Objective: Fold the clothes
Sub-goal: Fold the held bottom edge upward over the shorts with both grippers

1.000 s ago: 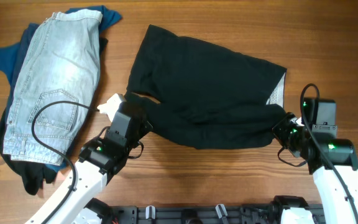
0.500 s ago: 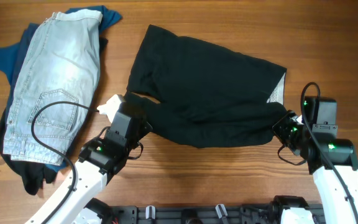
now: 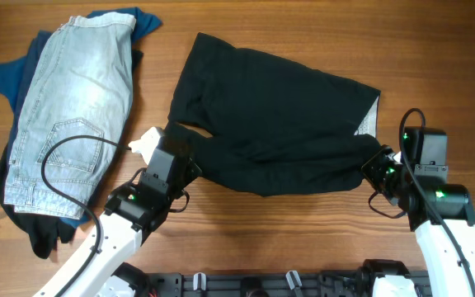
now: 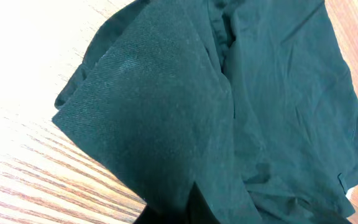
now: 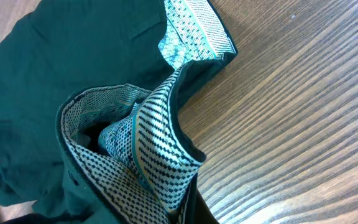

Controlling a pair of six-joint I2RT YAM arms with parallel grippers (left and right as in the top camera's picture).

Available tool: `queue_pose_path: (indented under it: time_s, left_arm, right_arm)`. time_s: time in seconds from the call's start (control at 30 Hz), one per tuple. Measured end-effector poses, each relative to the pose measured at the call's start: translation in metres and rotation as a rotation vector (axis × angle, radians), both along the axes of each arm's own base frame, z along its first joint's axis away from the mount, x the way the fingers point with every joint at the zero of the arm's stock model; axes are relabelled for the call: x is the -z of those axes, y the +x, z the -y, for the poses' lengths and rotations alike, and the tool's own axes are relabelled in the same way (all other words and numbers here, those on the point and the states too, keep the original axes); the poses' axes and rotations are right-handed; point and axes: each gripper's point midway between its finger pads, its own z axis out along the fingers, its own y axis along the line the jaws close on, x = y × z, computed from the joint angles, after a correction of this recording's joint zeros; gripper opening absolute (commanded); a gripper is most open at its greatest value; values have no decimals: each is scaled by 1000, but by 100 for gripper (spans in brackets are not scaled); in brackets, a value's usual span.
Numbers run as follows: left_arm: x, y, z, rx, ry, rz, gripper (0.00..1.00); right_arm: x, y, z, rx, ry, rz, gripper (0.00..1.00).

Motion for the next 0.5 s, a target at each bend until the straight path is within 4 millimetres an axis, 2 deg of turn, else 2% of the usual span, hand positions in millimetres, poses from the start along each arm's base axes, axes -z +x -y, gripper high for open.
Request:
queue_pose_path:
  time_s: [0.37, 0.5]
  left_arm:
    - [-1, 2, -4, -17, 21, 12, 4]
    - [-8, 10, -3, -12, 22, 57, 4]
  right_arm:
    - [2, -3, 0, 0, 2, -17, 4]
    - [3, -5, -3, -6, 13, -24, 4]
